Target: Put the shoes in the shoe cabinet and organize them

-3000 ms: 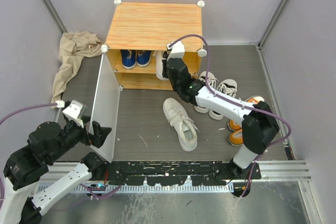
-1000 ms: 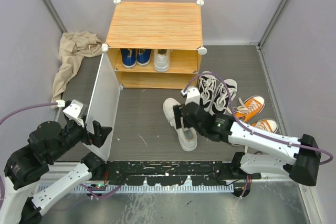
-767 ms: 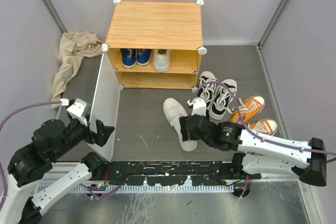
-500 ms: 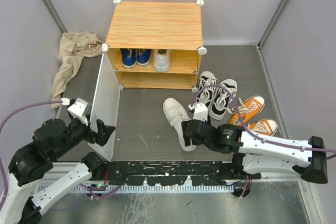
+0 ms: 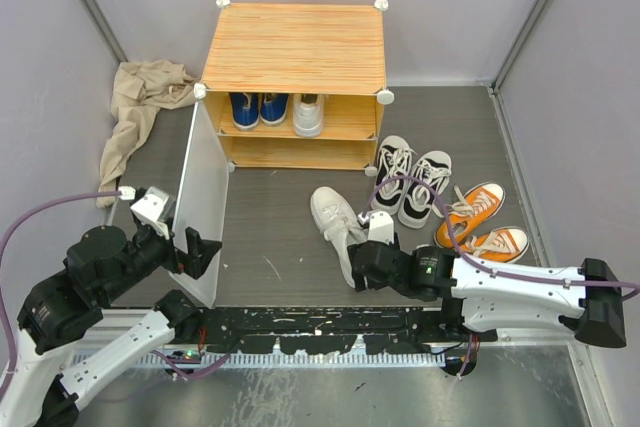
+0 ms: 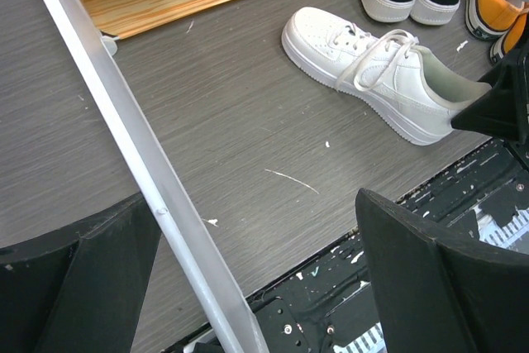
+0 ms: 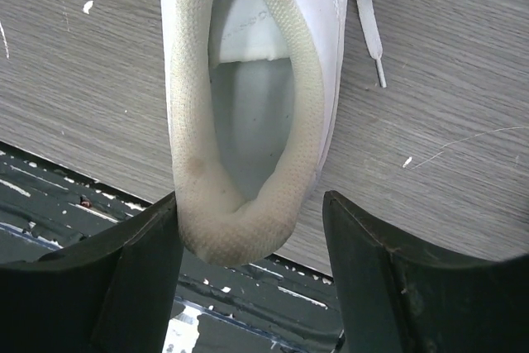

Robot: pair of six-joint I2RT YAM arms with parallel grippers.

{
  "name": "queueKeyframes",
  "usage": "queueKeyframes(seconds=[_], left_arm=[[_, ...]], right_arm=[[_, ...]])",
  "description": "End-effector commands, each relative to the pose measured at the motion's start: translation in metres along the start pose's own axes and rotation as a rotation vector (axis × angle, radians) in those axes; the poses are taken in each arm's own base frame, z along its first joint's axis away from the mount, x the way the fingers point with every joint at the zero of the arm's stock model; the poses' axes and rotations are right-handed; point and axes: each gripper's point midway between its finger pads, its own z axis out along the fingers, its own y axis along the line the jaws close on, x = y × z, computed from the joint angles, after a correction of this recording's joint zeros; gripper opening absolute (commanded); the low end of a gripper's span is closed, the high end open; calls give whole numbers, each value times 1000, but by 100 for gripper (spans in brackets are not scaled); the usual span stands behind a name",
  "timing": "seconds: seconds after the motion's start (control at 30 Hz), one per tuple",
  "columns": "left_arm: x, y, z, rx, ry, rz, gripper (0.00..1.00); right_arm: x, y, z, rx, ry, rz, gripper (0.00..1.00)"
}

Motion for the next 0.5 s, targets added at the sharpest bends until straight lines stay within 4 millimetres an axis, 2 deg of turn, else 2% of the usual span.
queueKeyframes(seconds=[0.0, 0.1, 0.33, 0.47], left_arm=[[-7, -3, 10, 3, -7, 1, 98], [-7, -2, 9, -2, -6, 3, 98], [-10, -2, 7, -2, -15, 0, 98], [-8, -2, 7, 1, -14, -2, 98]], right_arm=[[-20, 3, 3, 5, -109, 48, 69], [-30, 2, -3, 2, -149, 47, 68], [-63, 4, -37, -33, -223, 76, 69], [-63, -12, -31, 55, -249, 69, 71]])
